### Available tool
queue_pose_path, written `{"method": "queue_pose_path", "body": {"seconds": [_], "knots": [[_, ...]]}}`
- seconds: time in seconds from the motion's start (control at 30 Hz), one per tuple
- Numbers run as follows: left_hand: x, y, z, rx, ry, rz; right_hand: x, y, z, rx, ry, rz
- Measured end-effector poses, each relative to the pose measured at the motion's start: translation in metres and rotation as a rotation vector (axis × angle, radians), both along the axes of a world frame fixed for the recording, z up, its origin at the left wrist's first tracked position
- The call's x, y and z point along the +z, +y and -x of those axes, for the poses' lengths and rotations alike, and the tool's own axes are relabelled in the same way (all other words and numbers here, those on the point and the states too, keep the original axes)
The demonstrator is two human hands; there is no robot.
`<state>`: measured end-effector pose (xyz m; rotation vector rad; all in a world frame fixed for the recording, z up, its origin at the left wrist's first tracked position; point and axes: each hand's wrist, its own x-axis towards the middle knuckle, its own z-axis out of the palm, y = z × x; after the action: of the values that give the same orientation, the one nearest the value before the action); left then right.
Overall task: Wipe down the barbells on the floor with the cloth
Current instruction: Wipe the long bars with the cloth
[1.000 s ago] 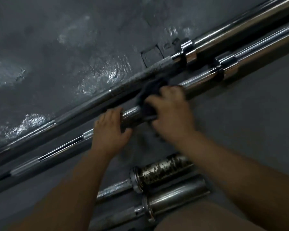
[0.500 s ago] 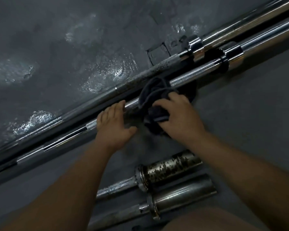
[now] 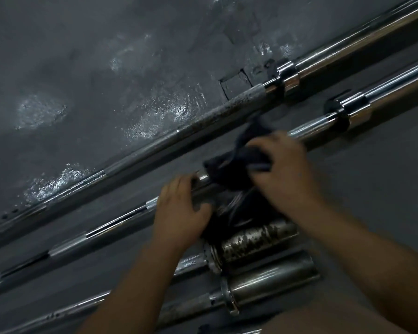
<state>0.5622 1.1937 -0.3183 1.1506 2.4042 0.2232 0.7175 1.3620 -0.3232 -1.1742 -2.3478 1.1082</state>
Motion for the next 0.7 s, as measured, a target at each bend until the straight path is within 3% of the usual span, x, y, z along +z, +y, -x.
{"method": "queue_pose_path", "body": {"seconds": [0.1,0.2,0.27,0.37,0.43,0.5,0.57,0.63,0.7], "knots": [[-0.008,0.006,-0.009,-0.048,0.032,0.08,0.0,0.028,-0.015,-0.346,-0.24,-0.067],[-0.017,0.003,-0.035,-0.059,0.081,0.198,0.0,-0.008,0.004,-0.129,-0.482,-0.209],[-0.017,0.002,-0.037,-0.027,0.067,0.16,0.001,-0.031,0.018,0.096,-0.406,-0.237],[-0.006,-0.006,-0.02,-0.096,-0.026,0.115,0.009,-0.022,0.012,0.32,-0.233,-0.061],[-0.002,-0.008,-0.014,-0.129,-0.071,0.156,0.008,0.001,-0.007,0.159,-0.161,-0.007],[-0.007,-0.004,-0.02,-0.163,-0.048,0.25,0.004,0.028,-0.026,-0.109,-0.324,-0.042],[-0.015,0.003,-0.025,-0.14,-0.002,0.297,0.003,0.029,-0.024,-0.149,-0.534,-0.089],[-0.021,0.009,-0.017,-0.137,0.043,0.294,0.003,-0.001,0.0,0.031,-0.542,-0.216],[-0.024,0.018,0.002,-0.151,0.047,0.276,0.004,-0.04,0.031,0.275,-0.389,-0.227]]}}
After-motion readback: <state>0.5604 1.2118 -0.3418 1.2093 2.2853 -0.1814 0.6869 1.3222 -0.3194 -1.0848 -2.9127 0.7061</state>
